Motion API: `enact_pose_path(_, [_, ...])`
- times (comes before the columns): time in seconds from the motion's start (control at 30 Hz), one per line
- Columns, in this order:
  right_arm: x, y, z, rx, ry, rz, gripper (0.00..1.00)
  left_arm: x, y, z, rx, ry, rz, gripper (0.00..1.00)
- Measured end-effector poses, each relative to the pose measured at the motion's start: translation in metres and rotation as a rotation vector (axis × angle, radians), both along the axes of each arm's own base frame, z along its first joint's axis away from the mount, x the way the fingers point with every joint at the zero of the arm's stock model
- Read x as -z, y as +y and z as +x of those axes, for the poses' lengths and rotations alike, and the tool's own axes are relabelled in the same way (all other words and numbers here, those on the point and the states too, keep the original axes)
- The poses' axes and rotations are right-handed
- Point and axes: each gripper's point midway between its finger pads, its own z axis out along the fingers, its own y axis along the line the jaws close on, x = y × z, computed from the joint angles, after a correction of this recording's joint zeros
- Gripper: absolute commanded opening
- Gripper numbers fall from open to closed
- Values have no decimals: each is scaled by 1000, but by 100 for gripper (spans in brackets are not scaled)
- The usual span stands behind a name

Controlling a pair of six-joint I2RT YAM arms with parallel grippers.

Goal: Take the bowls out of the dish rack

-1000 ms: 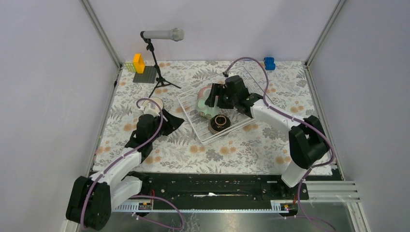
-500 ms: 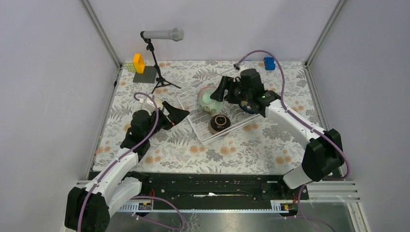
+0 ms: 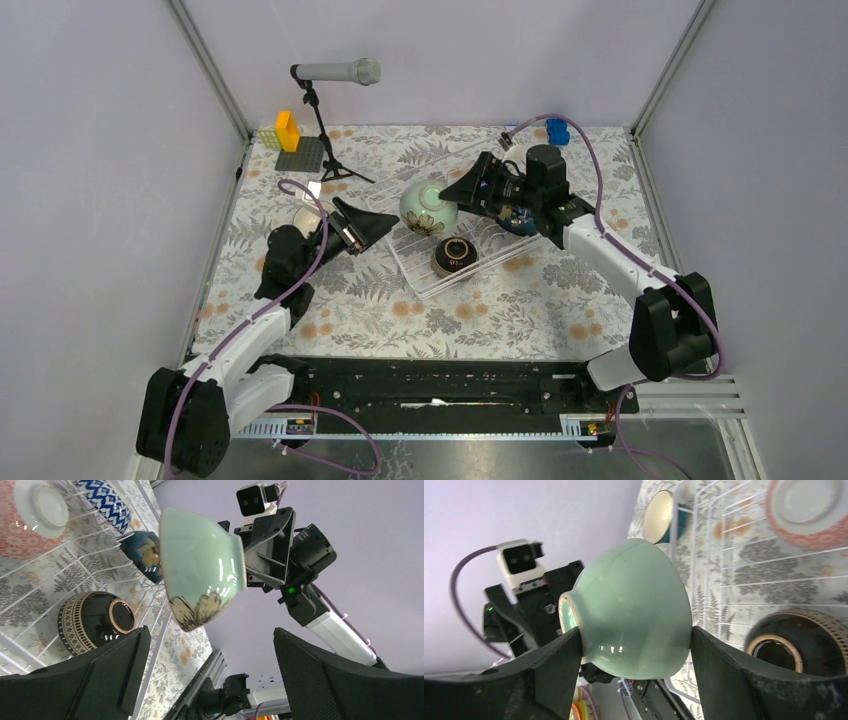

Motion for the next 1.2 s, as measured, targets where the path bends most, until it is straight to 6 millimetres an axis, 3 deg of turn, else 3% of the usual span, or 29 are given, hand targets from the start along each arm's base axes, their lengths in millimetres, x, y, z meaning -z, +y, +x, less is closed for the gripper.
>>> enact_pose_path(0.33, [-34,8,-19,-99,-58,126,70,-21,-5,-4,45,-9,-84,86])
enact_pose_path(0.83, [-47,13,-33,-183,-77,199,70,-54,-22,-23,179,-54,-218,62])
enact_pose_path(1.1, [-55,15,-36,-208,-83,239,70,-63,-26,-26,210,-59,-267,51])
enact_pose_path(1.2, [-56,17,-38,-219,-80,256,71,-64,-29,-26,229,-58,-290,42])
